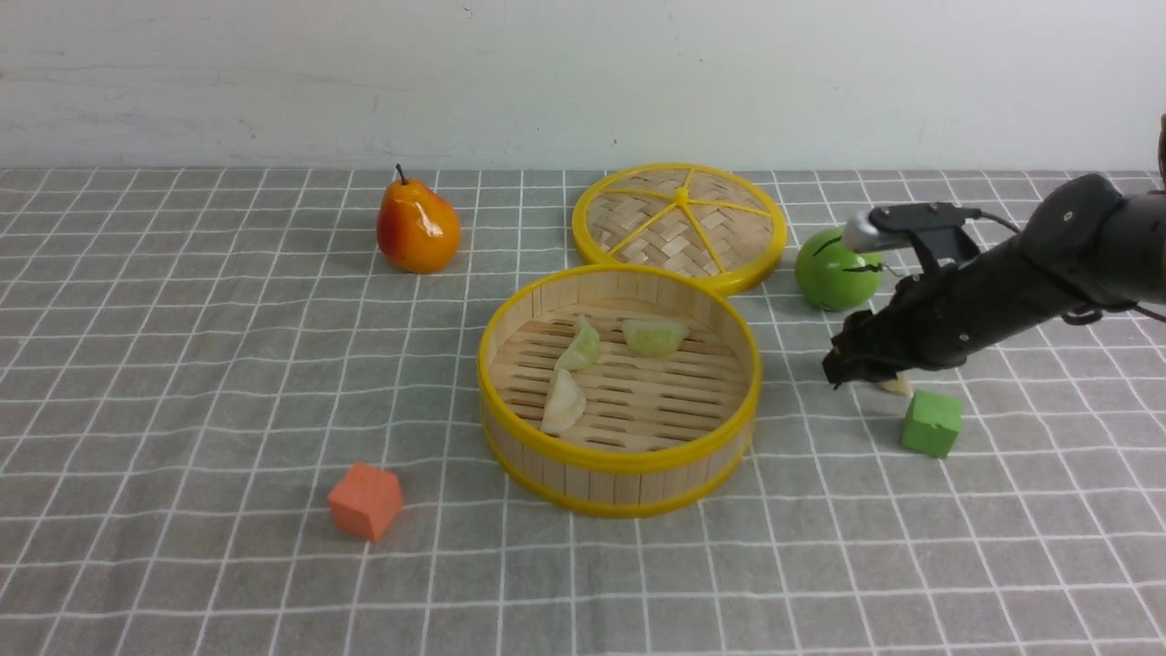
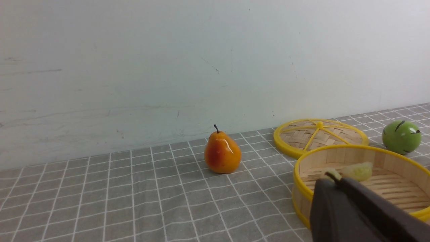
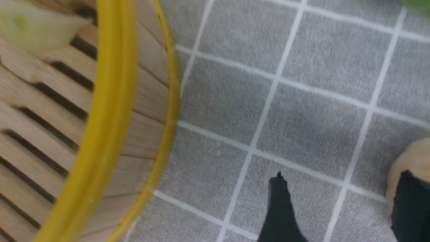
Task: Put the dumplings into the steamer on the table with the grey tablecloth.
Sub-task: 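Reach for and grasp a dumpling lying on the table beside the steamer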
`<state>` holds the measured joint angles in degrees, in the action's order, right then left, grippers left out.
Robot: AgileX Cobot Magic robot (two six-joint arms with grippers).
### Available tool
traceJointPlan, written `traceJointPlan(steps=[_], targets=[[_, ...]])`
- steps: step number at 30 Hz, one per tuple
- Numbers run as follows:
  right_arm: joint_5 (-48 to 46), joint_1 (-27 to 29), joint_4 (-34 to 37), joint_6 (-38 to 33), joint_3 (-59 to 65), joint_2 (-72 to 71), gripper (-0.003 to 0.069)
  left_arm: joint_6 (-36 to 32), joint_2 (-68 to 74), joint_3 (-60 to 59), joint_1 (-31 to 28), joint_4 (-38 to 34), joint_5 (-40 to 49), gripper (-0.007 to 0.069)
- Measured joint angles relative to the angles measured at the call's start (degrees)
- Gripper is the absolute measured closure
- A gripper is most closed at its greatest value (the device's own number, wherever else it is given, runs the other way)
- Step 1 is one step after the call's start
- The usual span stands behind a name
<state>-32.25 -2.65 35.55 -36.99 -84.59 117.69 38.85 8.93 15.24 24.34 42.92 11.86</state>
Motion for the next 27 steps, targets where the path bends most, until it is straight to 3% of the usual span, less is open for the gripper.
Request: traceJointPlan(steps=[12, 22, 27], targets=[[1.25, 0.0, -3.66, 1.33, -4.56, 1.29, 0.023, 0.05, 7.4, -0.17, 0.0, 1.84, -1.76, 0.0636], [0.13, 0.0, -5.07, 5.74, -4.78, 5.27, 0.0363, 0.05, 7.78, -0.17, 0.0, 2.28, -2.89, 0.0636], [-4.62, 0.0, -7.2, 10.14, -6.57, 2.05, 0.036, 0.05, 7.78, -0.17, 0.0, 2.33, -2.28, 0.0636]])
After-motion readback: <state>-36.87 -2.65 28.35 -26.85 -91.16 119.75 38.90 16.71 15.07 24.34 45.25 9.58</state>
